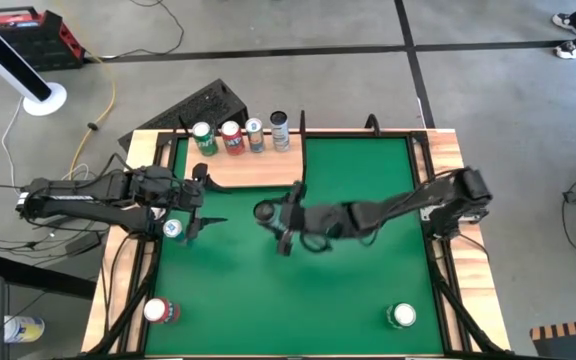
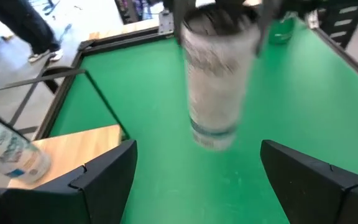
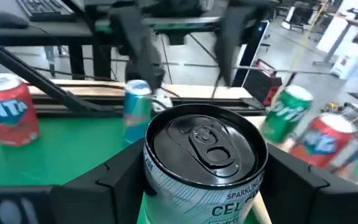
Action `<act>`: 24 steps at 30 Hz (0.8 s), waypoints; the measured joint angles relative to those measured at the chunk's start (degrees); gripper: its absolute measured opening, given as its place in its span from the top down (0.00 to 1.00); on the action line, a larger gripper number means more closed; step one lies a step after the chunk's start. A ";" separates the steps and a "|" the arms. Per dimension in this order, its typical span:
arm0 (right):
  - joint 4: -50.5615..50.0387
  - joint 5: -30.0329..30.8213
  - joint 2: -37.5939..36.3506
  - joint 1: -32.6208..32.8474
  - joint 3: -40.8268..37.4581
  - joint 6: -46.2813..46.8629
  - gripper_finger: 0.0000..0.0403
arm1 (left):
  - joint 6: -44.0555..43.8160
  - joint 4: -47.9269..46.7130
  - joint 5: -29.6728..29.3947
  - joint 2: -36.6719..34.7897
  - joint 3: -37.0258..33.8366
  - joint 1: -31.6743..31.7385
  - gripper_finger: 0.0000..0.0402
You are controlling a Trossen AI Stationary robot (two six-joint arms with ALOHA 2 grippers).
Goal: Place canned beverage on shelf
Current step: Put the white blue soda can on the shelf aligned with the other white blue soda can
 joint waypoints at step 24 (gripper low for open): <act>20.36 -42.79 -9.78 -26.25 -15.81 -1.78 0.31 | 2.03 0.07 -11.56 -1.97 0.04 0.09 0.19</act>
